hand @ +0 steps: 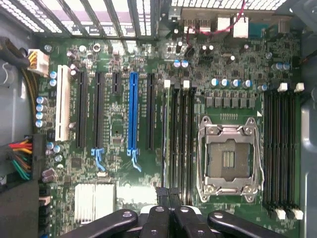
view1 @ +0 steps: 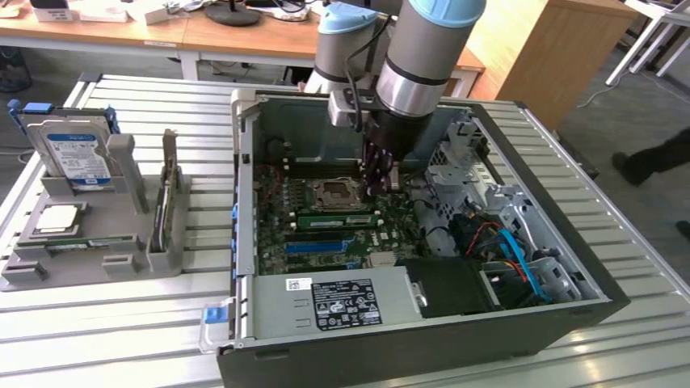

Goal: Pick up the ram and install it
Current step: 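Press down the ram until it locks into place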

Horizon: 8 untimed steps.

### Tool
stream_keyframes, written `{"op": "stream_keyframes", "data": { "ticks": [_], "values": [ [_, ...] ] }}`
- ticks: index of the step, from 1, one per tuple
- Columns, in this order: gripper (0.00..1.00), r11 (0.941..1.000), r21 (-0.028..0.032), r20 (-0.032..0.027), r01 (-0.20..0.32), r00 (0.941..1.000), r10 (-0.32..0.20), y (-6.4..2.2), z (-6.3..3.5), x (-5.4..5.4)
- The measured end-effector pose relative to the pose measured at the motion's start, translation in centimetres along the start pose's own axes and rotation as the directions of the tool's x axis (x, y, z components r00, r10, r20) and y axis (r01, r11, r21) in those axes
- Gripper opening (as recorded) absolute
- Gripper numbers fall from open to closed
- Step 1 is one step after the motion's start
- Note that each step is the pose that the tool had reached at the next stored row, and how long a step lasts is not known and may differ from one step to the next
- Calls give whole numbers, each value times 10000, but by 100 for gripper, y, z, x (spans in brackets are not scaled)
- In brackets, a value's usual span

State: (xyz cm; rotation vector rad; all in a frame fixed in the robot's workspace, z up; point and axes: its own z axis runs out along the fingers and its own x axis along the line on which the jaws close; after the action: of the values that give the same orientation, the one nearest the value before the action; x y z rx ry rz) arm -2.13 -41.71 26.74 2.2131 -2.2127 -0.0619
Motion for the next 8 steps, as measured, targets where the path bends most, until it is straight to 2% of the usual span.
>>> {"op": "stream_keyframes", "data": {
  "ticks": [8],
  "values": [
    [11, 10000, -1, 0, 0, 10000, 0, -138, -5, 6]
  ]
}}
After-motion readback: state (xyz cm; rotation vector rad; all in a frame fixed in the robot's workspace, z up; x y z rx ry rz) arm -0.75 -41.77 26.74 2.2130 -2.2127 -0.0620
